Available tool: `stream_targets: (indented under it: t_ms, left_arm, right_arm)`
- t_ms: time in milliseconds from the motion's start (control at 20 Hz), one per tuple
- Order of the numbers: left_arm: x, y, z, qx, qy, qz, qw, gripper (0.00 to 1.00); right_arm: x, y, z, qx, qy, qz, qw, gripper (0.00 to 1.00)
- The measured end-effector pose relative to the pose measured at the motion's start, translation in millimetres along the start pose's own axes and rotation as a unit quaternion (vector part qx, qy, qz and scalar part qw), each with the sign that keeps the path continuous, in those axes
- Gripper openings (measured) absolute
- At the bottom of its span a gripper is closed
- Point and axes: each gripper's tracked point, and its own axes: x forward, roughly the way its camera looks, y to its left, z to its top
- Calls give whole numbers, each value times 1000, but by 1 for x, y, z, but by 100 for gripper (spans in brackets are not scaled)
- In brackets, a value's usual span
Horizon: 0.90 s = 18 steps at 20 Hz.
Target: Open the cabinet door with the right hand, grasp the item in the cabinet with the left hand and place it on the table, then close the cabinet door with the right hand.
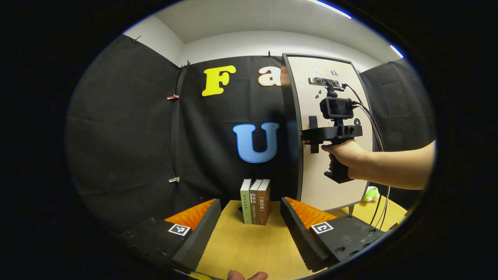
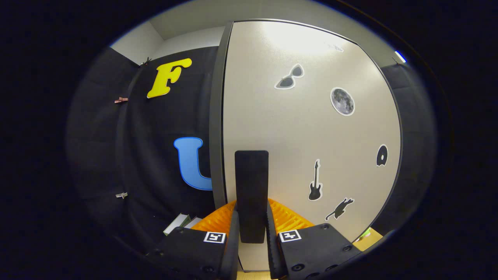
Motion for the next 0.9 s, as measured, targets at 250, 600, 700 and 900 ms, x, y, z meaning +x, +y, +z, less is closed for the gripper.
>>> stream_targets:
  t_ms: [250, 600, 700, 900]
  left_arm:
    - [-3, -6, 6, -2, -8, -7, 1000, 96]
    - [-5, -17, 18, -13, -24, -13, 1000, 96]
    - [-5, -19, 18, -23, -25, -15, 999, 97]
    - [1, -28, 26, -40, -33, -23, 998, 96]
  right_arm:
    - [-9, 0, -1, 2, 20, 49, 999, 20]
    - [-59, 1, 13, 12, 24, 122, 992, 20]
    - [-75, -3, 15, 16, 25, 137, 990, 20]
    - [-106, -20, 18, 17, 21, 148, 989, 20]
